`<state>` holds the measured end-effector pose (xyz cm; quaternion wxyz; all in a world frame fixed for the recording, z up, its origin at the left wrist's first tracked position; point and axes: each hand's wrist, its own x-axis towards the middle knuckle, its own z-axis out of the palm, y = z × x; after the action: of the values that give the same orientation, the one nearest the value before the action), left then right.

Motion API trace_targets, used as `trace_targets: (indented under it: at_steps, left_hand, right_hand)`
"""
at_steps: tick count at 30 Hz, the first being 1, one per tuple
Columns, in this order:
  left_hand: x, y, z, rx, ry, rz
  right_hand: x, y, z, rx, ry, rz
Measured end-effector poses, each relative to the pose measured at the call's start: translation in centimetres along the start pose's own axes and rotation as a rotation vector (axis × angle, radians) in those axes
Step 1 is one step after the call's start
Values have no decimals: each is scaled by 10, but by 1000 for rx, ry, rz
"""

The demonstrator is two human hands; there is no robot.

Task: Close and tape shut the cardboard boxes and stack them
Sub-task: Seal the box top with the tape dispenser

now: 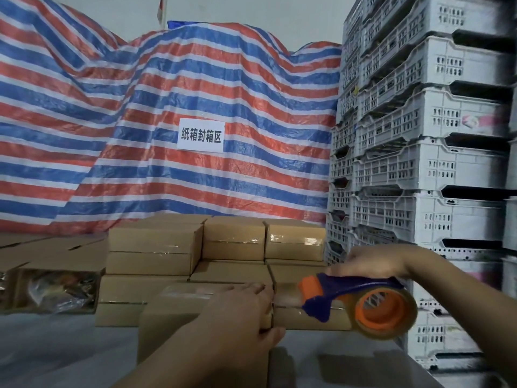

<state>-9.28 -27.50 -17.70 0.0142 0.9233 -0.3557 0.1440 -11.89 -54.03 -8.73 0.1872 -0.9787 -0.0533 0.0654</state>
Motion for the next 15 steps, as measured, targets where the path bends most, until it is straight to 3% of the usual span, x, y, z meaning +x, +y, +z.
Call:
trace_targets:
  at_steps: [3,7,15]
  left_hand:
    - [0,-1,1,-10,12,11]
    - [-4,1,-1,1,19,11]
    - [-6,4,-5,3,-3,20]
  right_hand:
    - [5,-36,20,-344,131,57]
    - [13,-62,52,-986,202,84]
    - [11,11,111,-765,643,174]
